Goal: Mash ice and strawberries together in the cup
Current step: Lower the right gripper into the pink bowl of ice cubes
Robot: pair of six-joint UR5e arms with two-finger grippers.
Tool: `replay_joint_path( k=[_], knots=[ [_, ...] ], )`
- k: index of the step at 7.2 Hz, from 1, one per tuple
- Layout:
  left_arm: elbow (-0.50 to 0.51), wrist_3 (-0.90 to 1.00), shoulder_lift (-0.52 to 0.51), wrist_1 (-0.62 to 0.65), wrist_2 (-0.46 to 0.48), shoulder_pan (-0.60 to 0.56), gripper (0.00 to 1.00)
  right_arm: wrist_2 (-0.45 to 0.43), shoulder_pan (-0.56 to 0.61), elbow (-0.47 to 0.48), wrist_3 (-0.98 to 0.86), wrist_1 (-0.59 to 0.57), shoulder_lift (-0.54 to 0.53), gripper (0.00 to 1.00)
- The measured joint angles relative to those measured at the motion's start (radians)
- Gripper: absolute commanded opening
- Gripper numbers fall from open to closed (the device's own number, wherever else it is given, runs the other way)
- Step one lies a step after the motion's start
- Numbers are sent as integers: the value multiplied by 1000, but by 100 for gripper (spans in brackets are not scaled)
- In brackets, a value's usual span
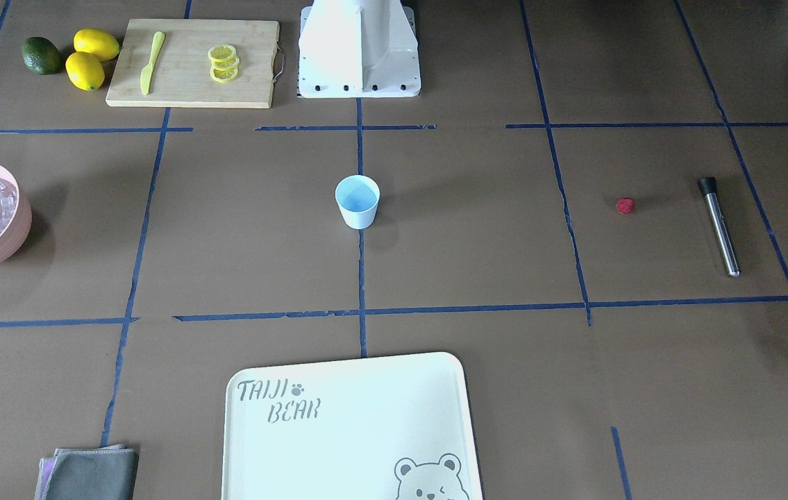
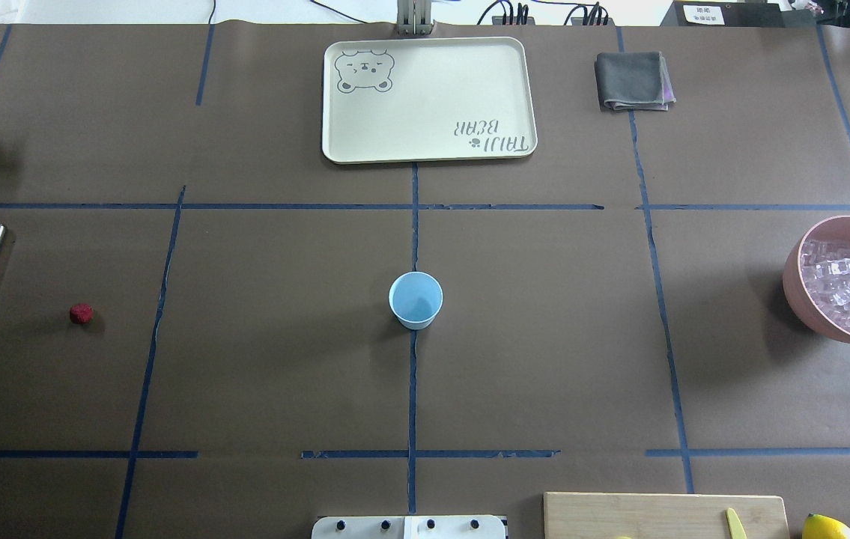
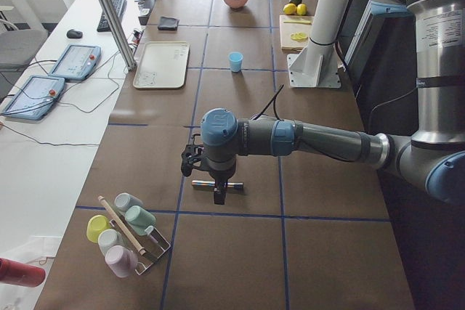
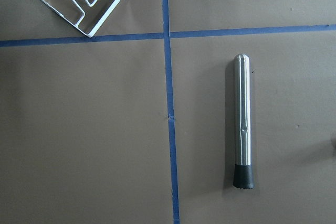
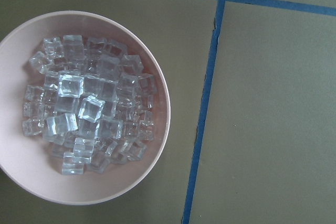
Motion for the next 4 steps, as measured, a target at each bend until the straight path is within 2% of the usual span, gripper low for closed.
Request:
replay_joint_path(
  k=[4],
  knots=[
    [-1, 2, 1, 0, 0, -1, 100, 31, -14, 1, 72, 57, 3, 99]
  ],
)
